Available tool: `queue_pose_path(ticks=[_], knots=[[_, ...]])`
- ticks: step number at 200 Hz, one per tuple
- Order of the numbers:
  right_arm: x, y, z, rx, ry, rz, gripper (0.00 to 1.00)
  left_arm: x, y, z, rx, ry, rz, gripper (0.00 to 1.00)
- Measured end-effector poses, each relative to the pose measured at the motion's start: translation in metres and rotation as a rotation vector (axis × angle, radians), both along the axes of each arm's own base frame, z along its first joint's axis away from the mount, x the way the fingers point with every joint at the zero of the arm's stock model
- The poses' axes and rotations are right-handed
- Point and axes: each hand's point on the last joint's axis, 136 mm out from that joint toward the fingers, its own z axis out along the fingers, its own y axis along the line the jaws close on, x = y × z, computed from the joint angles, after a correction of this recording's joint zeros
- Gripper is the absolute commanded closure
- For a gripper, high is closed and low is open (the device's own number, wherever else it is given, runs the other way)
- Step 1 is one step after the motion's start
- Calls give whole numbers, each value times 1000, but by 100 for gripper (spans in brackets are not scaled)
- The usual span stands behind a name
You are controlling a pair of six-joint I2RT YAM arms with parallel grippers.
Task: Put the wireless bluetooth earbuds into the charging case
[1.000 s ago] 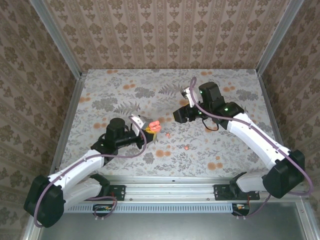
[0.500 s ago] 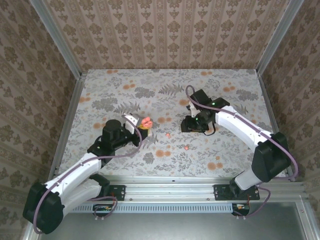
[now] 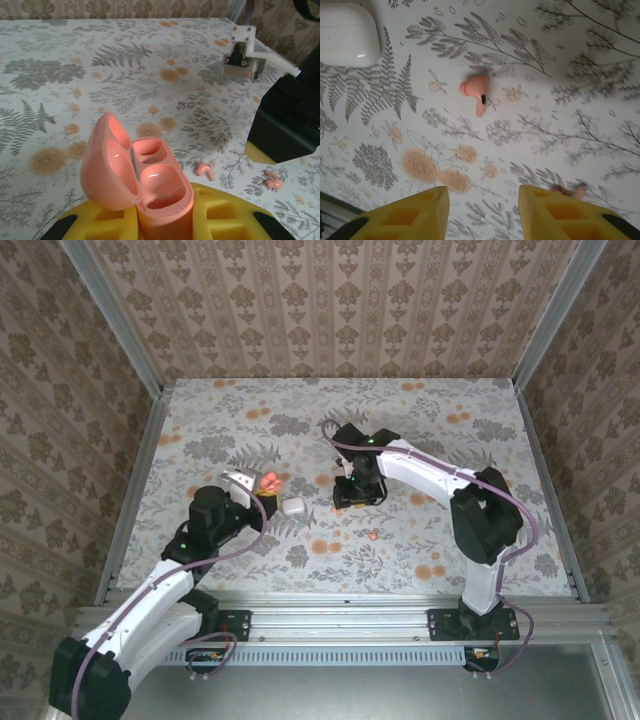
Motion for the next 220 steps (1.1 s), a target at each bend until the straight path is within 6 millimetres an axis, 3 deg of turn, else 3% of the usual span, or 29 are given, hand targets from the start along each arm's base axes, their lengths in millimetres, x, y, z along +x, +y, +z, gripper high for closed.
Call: queue_pose_path(ticks=[42, 78, 155, 220], knots=[[4, 17, -24, -38, 32, 43, 64, 5, 18, 0, -7, 3, 64, 97], [2, 18, -39, -69, 65, 57, 65, 6, 23, -5, -4, 28, 84, 97], [17, 20, -48, -107, 44, 55, 58, 9, 27, -6, -11, 38, 100, 96], [22, 24, -60, -133, 43, 63, 59, 9, 29, -6, -19, 48, 107, 96]])
